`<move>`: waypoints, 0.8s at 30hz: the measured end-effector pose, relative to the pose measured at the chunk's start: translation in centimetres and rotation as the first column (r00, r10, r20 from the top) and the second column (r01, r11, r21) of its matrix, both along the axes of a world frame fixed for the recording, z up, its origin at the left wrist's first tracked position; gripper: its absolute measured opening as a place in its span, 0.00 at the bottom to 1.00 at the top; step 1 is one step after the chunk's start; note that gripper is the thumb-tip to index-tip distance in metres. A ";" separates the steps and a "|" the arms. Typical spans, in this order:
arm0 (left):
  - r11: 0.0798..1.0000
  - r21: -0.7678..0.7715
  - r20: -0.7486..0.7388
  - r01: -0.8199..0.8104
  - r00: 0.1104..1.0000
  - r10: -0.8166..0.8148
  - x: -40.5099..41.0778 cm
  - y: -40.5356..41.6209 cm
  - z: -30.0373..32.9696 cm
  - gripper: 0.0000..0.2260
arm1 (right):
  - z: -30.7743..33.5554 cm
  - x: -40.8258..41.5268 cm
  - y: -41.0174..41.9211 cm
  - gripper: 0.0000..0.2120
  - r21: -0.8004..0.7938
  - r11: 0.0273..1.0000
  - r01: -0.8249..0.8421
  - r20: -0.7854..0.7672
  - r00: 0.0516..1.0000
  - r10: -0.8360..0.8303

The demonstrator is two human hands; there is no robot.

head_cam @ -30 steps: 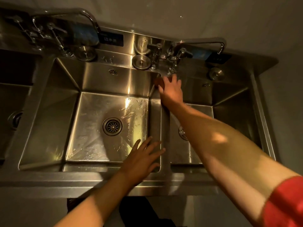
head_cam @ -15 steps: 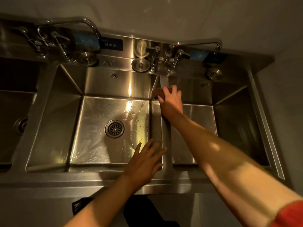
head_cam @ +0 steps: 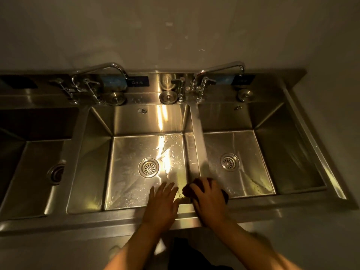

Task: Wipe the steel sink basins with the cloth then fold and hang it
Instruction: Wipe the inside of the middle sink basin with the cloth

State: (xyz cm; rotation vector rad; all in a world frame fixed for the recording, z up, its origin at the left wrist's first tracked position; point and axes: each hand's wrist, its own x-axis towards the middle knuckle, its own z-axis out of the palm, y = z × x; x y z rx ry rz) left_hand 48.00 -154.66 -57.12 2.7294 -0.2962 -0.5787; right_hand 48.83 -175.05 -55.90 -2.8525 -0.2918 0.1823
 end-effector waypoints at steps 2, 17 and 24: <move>0.999 0.043 -0.008 0.000 1.000 0.000 -0.4 1.2 0.5 0.24 | 0.1 -1.0 1.3 0.27 0.011 0.999 -0.045 0.008 0.999 0.045; 0.914 0.246 0.195 -0.323 0.940 0.280 2.5 20.9 2.7 0.23 | 0.1 0.3 16.5 0.19 0.218 0.959 -0.180 -0.092 0.975 0.204; 0.818 0.183 0.287 -0.546 0.825 0.487 9.1 27.3 3.5 0.25 | -0.3 1.6 23.1 0.18 0.307 0.925 -0.223 -0.080 0.963 0.259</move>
